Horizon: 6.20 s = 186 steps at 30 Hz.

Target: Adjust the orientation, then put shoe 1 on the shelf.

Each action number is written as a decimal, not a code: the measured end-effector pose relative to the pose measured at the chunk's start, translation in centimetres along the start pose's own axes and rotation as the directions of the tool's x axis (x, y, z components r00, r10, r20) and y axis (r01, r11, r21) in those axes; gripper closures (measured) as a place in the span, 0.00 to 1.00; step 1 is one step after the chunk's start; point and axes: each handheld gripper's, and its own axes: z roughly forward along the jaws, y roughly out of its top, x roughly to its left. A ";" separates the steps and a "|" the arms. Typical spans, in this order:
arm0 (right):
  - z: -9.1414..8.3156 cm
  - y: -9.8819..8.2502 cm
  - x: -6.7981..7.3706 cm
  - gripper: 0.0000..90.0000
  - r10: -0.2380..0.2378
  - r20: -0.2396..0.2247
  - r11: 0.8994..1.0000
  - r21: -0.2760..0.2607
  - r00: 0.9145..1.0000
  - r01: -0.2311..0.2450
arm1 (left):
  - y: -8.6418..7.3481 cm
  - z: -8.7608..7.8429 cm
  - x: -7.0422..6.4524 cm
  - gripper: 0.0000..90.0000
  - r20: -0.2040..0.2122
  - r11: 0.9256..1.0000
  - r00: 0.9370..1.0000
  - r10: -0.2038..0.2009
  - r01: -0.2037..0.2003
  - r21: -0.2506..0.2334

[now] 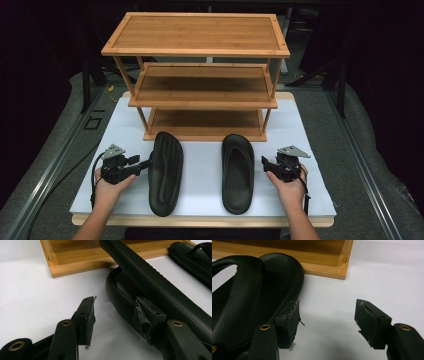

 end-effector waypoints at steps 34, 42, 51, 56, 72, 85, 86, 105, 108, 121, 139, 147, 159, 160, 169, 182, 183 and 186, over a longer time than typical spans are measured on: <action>0.0 -0.1 -0.1 0.41 0.043 -0.027 0.999 -0.001 0.999 -0.043 | 2.6 0.4 -4.1 0.53 0.122 0.994 0.992 0.011 0.003 -0.112; 0.0 -0.1 -0.3 0.41 0.057 -0.032 0.998 -0.002 0.998 -0.057 | 3.5 1.8 -6.8 0.52 0.177 0.990 0.984 0.000 0.025 -0.142; 0.1 -0.2 -0.4 0.41 0.069 -0.036 0.998 0.001 0.997 -0.069 | 4.5 4.4 -10.6 0.55 0.192 0.991 0.980 0.058 -0.034 -0.128; 0.1 -0.2 -0.5 0.41 0.071 -0.037 0.997 0.006 0.997 -0.071 | 4.4 6.0 -11.8 0.56 0.234 0.992 0.970 0.064 -0.037 -0.117; 0.3 -0.3 -0.5 0.41 0.078 -0.043 0.997 0.001 0.996 -0.078 | 3.0 6.7 -11.9 0.53 0.219 0.996 0.973 0.066 -0.050 -0.078; 0.2 -0.3 -0.5 0.41 0.080 -0.041 0.997 0.007 0.996 -0.080 | 0.5 7.7 -12.2 0.60 0.229 0.998 0.972 0.049 -0.056 0.024; 0.2 -0.3 -0.5 0.41 0.080 -0.044 0.997 0.007 0.996 -0.080 | 0.3 7.8 -12.2 0.63 0.228 0.997 0.972 0.054 -0.064 0.037; 0.3 -0.3 -0.5 0.41 0.084 -0.051 0.996 0.006 0.995 -0.083 | 1.1 5.9 -9.2 0.77 0.172 0.997 0.984 0.047 -0.057 0.054; 0.3 -0.3 -0.5 0.41 0.086 -0.054 0.996 0.007 0.995 -0.086 | 0.8 5.7 -7.9 0.77 0.155 0.998 0.987 0.032 -0.040 0.051; 0.3 -0.3 -0.6 0.41 0.098 -0.049 0.995 -0.010 0.994 -0.099 | -0.9 3.8 -7.7 0.70 0.085 0.995 0.992 0.094 -0.097 0.033; 0.2 -0.3 -0.6 0.41 0.103 -0.049 0.995 -0.001 0.993 -0.103 | -1.2 3.8 -7.1 0.81 0.072 0.998 0.996 0.050 -0.053 0.031; 0.2 -0.3 -0.8 0.41 0.117 -0.052 0.993 -0.006 0.992 -0.117 | -0.7 3.4 -6.8 0.83 0.052 0.997 0.997 0.064 -0.065 0.031; 0.3 -0.3 -0.8 0.41 0.119 -0.057 0.993 0.005 0.991 -0.119 | -0.1 2.0 -5.4 0.93 0.021 0.999 0.998 0.052 -0.052 -0.001; 0.3 -0.3 -0.9 0.41 0.120 -0.060 0.993 0.005 0.991 -0.120 | -0.1 1.9 -5.4 0.93 0.020 0.999 0.998 0.052 -0.052 0.002; 0.3 -0.3 -0.9 0.41 0.129 -0.060 0.992 0.000 0.990 -0.129 | 0.4 0.9 -5.2 0.93 0.023 0.998 0.999 0.045 -0.044 -0.042; 0.3 -0.3 -0.9 0.41 0.131 -0.059 0.991 0.001 0.990 -0.131 | 1.7 -2.2 -4.6 0.93 0.033 0.989 0.999 0.015 -0.010 -0.149; 0.3 -0.3 -0.9 0.41 0.130 -0.059 0.991 0.001 0.990 -0.131 | 1.8 -2.5 -4.5 0.93 0.035 0.987 0.999 0.012 -0.007 -0.159; 0.3 -0.3 -0.9 0.41 0.131 -0.058 0.991 0.001 0.990 -0.131 | 2.1 -3.4 -4.2 0.93 0.032 0.984 0.999 0.008 -0.002 -0.181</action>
